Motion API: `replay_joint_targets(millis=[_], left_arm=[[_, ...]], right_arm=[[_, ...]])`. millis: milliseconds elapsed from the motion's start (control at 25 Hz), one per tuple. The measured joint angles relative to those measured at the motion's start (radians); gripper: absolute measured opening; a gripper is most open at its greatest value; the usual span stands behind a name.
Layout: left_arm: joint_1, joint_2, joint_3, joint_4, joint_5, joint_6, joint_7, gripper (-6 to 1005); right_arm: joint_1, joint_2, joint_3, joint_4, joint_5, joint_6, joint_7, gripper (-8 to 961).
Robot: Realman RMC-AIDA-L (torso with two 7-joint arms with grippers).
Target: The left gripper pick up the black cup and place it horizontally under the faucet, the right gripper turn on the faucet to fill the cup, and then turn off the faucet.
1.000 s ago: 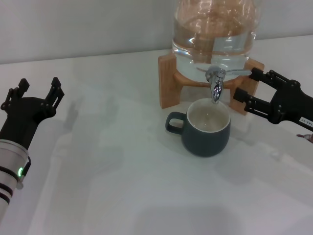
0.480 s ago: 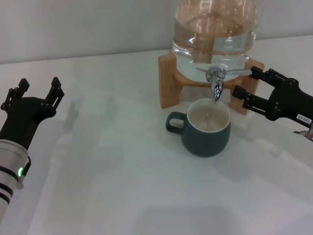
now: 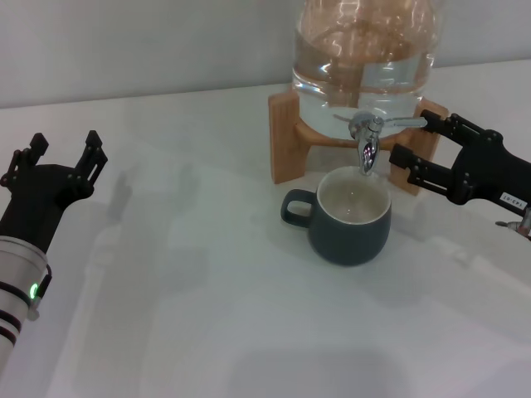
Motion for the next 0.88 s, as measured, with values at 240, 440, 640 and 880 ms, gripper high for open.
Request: replay_joint_targets(millis=[240,440,640,880], left_arm=[[0.000,0.000,0.000,0.001,0.000,0.000,0.000,804],[0.000,0.000,0.000,0.006,0.000,0.000,0.000,804],[0.000,0.000,0.000,0.006,0.000,0.000,0.000,805],[0.000,0.000,0.000,0.007,0.000,0.000,0.000,805]], right_arm=[[-0.003,0.001,-0.005,-0.001,0.000,0.002,-0.014,808],[-0.008,0.001,-0.009,-0.001,-0.001,0.021,-0.016,808],[-0.011,0.000,-0.010,-0.001,-0.005,0.027,-0.016,808],[-0.016,0.000,-0.010,-0.001,-0.012,0.038,-0.016,808]])
